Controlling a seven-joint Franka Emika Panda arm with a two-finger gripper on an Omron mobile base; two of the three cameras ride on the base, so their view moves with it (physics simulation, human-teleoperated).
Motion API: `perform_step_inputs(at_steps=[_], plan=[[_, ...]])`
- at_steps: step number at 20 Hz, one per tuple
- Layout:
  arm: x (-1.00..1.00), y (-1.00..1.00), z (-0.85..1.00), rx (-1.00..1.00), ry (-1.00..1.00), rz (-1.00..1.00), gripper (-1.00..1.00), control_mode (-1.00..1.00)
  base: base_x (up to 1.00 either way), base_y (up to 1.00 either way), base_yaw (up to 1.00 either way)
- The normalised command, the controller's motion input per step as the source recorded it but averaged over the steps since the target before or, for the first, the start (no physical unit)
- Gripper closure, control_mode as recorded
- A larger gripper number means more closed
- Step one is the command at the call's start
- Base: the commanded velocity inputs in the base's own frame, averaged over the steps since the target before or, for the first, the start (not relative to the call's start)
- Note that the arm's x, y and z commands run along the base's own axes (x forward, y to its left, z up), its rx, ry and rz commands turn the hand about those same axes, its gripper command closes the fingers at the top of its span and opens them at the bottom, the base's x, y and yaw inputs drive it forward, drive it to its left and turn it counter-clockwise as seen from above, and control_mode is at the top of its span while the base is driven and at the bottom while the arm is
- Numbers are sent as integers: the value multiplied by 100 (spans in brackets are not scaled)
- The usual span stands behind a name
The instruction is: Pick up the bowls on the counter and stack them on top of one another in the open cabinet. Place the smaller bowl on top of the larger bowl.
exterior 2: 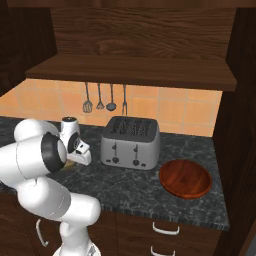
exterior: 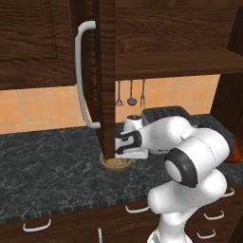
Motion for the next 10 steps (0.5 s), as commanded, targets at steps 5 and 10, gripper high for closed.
perform_step_inputs(at_steps=[5, 10], plan=[[-32, -40, 44, 7, -7, -10, 100, -100, 0, 0, 0], [-96, -93, 72, 9, -15, -21, 100, -100, 0, 0, 0]])
